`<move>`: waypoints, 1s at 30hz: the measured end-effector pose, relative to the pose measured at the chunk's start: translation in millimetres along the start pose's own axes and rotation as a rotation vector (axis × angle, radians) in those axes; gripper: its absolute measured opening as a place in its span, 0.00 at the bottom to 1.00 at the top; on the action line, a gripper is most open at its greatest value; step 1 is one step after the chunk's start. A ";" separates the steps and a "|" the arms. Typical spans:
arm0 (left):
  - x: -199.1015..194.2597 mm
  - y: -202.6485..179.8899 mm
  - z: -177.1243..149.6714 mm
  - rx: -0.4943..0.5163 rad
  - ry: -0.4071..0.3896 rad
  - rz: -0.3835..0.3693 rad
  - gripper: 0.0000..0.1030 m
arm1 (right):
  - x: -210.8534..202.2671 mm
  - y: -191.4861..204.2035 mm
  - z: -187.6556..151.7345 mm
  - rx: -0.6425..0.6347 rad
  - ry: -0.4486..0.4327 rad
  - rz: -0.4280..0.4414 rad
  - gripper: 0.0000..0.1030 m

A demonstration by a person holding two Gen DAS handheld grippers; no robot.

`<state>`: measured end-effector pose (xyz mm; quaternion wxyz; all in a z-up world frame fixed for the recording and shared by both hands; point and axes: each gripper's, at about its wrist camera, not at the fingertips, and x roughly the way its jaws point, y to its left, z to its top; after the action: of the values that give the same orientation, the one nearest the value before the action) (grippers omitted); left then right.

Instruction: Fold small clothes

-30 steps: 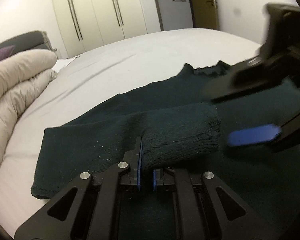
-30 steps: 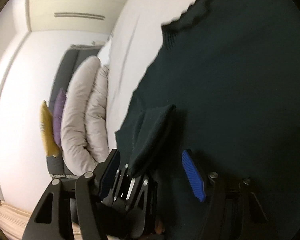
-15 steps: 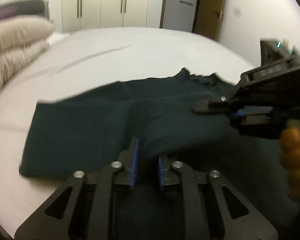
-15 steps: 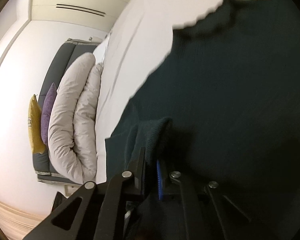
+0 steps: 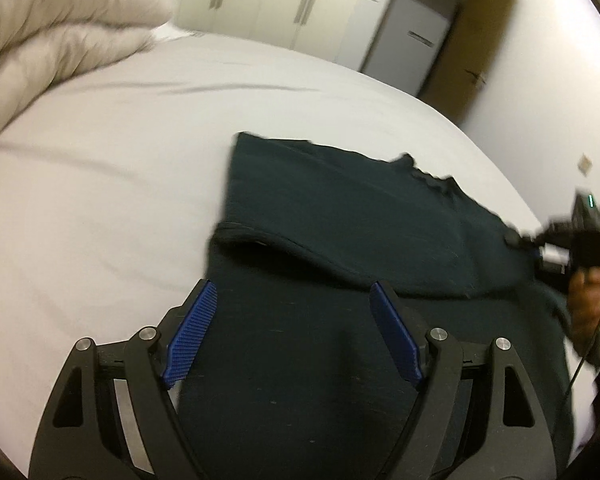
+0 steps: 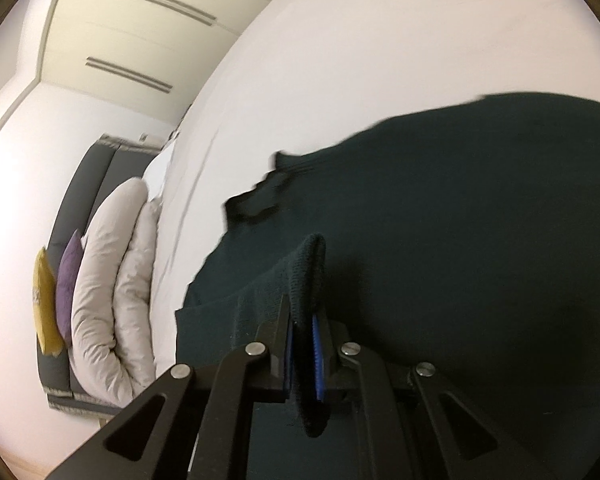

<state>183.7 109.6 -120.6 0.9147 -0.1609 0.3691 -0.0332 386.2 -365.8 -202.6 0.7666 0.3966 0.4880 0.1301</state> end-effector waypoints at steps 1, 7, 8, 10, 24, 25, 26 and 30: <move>-0.2 6.1 2.1 -0.021 0.004 0.002 0.76 | -2.0 -5.6 -1.0 0.009 -0.001 0.001 0.08; -5.0 20.7 26.8 -0.055 -0.016 0.014 0.76 | 2.6 -14.3 -7.2 0.018 -0.002 -0.037 0.09; -7.9 20.5 37.4 -0.049 -0.043 0.029 0.76 | 3.8 -13.6 -6.7 0.008 -0.002 -0.046 0.09; -9.1 14.9 58.4 -0.037 -0.081 0.040 0.76 | 5.0 -9.3 -5.7 -0.008 -0.002 -0.055 0.09; 101.0 -24.1 76.0 0.269 0.104 0.237 0.41 | 15.7 -13.5 9.2 -0.043 0.039 -0.058 0.07; 101.4 -24.9 76.4 0.279 0.107 0.242 0.41 | 13.9 -16.8 9.4 -0.034 0.038 -0.043 0.07; 102.0 -24.0 76.5 0.278 0.107 0.240 0.41 | 12.6 -18.5 9.7 -0.028 0.036 -0.038 0.07; 100.9 -16.0 76.3 0.238 0.080 0.200 0.42 | 9.5 -12.8 10.1 -0.050 0.004 -0.075 0.08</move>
<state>310.1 97.0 -131.0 0.9107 -0.0126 0.4128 0.0081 397.0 -373.4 -216.0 0.7795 0.3586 0.5007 0.1144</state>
